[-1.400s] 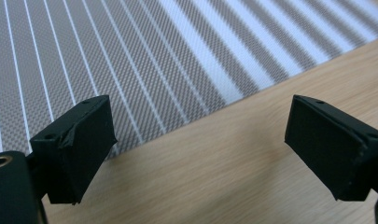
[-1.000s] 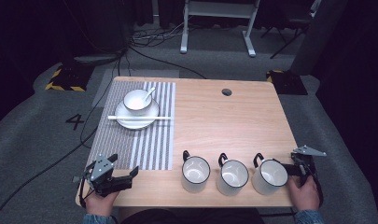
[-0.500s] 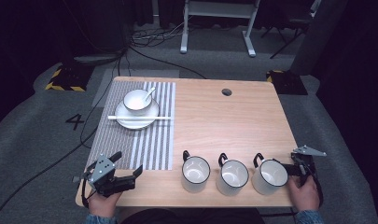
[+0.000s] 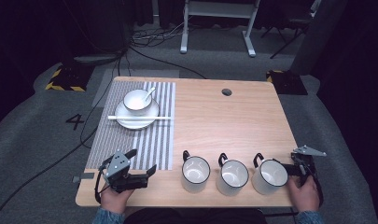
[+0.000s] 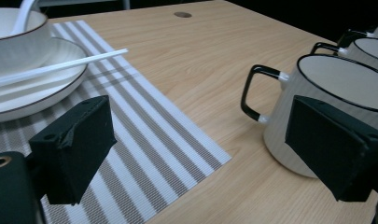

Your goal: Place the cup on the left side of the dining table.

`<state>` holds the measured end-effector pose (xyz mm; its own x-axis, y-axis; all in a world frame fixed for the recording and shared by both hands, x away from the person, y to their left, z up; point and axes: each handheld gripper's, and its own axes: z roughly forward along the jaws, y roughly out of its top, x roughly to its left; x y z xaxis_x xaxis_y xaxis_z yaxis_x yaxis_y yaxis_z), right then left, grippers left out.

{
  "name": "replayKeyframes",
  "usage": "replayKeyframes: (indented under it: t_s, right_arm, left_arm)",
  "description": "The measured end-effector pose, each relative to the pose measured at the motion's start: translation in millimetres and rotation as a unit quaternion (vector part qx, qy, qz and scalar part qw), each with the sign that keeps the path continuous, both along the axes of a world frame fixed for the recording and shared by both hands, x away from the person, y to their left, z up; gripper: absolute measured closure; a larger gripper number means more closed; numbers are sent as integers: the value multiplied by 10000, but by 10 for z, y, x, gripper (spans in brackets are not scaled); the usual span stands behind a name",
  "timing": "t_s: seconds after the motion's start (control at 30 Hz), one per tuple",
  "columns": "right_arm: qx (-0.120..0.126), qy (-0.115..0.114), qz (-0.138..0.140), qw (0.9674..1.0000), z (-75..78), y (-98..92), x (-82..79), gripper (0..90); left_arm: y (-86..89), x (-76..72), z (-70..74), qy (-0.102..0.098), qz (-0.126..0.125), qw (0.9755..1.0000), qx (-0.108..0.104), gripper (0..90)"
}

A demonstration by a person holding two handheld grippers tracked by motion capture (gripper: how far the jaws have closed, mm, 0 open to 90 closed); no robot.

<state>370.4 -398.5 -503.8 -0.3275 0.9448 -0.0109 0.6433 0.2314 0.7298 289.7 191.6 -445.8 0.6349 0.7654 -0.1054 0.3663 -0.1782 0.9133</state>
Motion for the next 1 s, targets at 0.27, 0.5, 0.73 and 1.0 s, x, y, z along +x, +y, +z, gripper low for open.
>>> replayKeyframes:
  t_s: [0.27,0.5,0.73,1.0]
  right_arm:
    - [0,-2,-1,10000,0,0,0,102]
    - [1,-1,0,10000,0,0,-1,102]
    - [0,-2,0,10000,-1,0,-1,102]
    - [-2,-4,-6,10000,-1,1,-2,102]
  left_arm:
    - [-279,115,34,82,-462,9989,-35,84]
    - [-547,176,38,182,-843,9962,-127,85]
    - [-813,115,65,53,-1240,9919,278,72]
    - [-1012,48,-5,281,-1510,9879,220,57]
